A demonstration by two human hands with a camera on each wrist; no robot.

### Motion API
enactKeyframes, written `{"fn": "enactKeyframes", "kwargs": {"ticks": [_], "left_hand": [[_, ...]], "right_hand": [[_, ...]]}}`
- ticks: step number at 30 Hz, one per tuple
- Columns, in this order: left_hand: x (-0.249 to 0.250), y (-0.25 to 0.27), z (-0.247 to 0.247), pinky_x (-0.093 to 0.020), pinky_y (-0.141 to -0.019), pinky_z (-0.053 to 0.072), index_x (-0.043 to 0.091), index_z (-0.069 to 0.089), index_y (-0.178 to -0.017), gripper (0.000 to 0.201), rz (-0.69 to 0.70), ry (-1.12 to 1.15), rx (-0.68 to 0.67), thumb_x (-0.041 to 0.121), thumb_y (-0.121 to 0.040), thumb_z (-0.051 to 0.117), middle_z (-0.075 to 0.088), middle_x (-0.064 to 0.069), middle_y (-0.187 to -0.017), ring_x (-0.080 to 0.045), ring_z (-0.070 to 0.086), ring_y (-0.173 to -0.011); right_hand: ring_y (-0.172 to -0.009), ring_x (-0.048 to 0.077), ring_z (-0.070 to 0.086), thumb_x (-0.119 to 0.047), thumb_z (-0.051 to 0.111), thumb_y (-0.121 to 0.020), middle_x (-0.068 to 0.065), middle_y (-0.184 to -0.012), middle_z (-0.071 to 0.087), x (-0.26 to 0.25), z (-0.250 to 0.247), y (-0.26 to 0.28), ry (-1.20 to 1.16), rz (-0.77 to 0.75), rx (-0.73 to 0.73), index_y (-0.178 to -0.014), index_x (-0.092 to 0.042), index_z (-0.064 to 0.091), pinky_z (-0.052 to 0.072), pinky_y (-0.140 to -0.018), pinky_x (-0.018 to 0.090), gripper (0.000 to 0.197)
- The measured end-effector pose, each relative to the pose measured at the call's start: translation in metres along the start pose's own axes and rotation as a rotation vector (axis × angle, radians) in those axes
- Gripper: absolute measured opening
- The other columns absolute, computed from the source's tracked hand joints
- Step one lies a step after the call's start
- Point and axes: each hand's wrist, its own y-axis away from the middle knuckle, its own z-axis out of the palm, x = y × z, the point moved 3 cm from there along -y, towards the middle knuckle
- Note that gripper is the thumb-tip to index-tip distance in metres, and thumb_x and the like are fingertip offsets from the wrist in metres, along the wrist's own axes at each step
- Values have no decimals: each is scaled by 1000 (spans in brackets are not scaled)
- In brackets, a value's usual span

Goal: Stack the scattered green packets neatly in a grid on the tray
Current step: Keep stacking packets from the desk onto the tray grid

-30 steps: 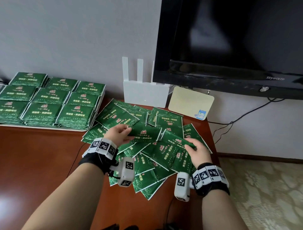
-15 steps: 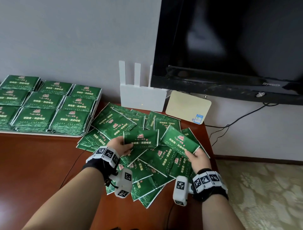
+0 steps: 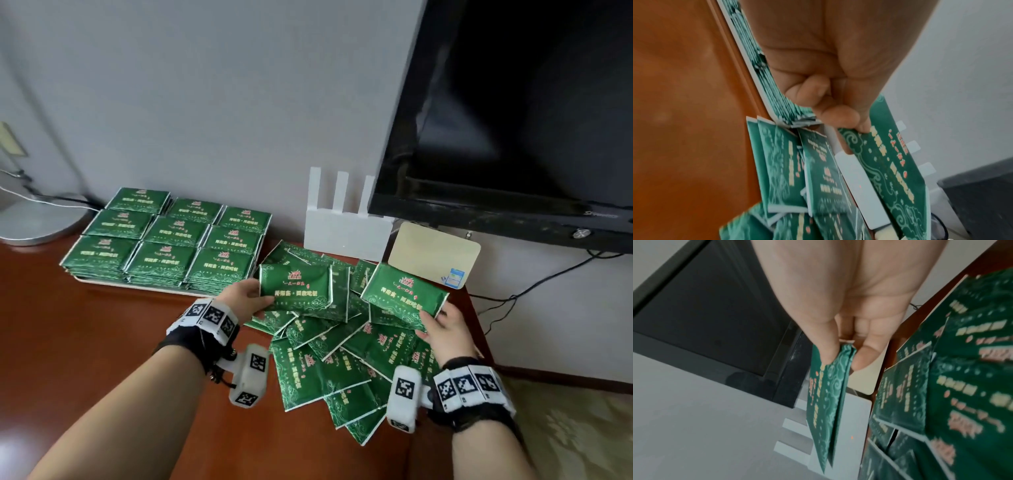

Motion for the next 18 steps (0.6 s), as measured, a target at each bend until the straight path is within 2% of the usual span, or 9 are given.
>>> {"fn": "enactKeyframes", "kwargs": {"ticks": [2, 4, 6, 8, 10, 12, 16, 18], "left_hand": [[-8, 0, -24, -17, -46, 38, 18, 55, -86, 6, -3, -23, 21, 22, -89, 59, 60, 4, -63, -8, 49, -50], [-14, -1, -52, -16, -44, 38, 18, 53, -80, 12, 4, -48, 41, 23, -89, 59, 60, 4, -64, -7, 49, -49], [-22, -4, -84, -13, -41, 38, 18, 51, -79, 15, 20, -119, 54, 25, -91, 56, 57, 4, -65, -6, 48, -50], [-31, -9, -118, -13, -40, 37, 15, 53, -82, 15, 28, -164, 74, 27, -92, 53, 56, 2, -66, -7, 47, -51], [-43, -18, -153, -13, -37, 35, 11, 52, -87, 15, 7, -135, 98, 25, -93, 52, 54, 1, -66, -9, 45, -50], [-54, -31, -188, -15, -37, 35, 12, 51, -90, 10, -10, -101, 123, 22, -93, 52, 54, 0, -66, -10, 44, -49], [-74, -70, -249, -24, -44, 37, 3, 54, -83, 15, -47, 16, 187, 12, -94, 50, 54, -9, -66, -16, 45, -48], [-81, -87, -268, -21, -43, 33, 5, 54, -78, 18, -59, 51, 197, 9, -94, 49, 52, -8, -61, -15, 43, -41]], "right_hand": [[-92, 17, 60, -4, 52, -90, 6, -107, 63, -11, 17, 7, -7, -43, -9, -114, -9, 55, 53, -81, 32, 24], [-87, 13, 62, -6, 54, -90, 0, -99, 65, -23, 37, 15, -10, -71, -31, -102, -17, 59, 52, -86, 37, 17], [-83, 9, 61, -7, 55, -90, -6, -91, 64, -35, 62, 24, -12, -89, -61, -90, -24, 59, 52, -85, 37, 18], [-82, 8, 62, -8, 55, -90, -6, -90, 64, -47, 89, 32, -6, -101, -97, -86, -27, 57, 53, -81, 39, 20], [-83, 9, 61, -6, 54, -89, -5, -94, 63, -61, 116, 37, -38, -94, -120, -89, -25, 57, 54, -75, 32, 19], [-84, 10, 59, -6, 55, -89, -5, -94, 61, -73, 143, 37, -92, -66, -123, -96, -18, 58, 51, -69, 25, 15], [-76, 13, 55, -17, 60, -87, -1, -101, 63, -90, 197, 26, -47, -35, -94, -113, -12, 58, 45, -65, 26, 27], [-73, 14, 55, -18, 61, -87, 3, -107, 63, -97, 222, 17, -17, -20, -90, -120, -8, 56, 45, -63, 26, 35]]}}
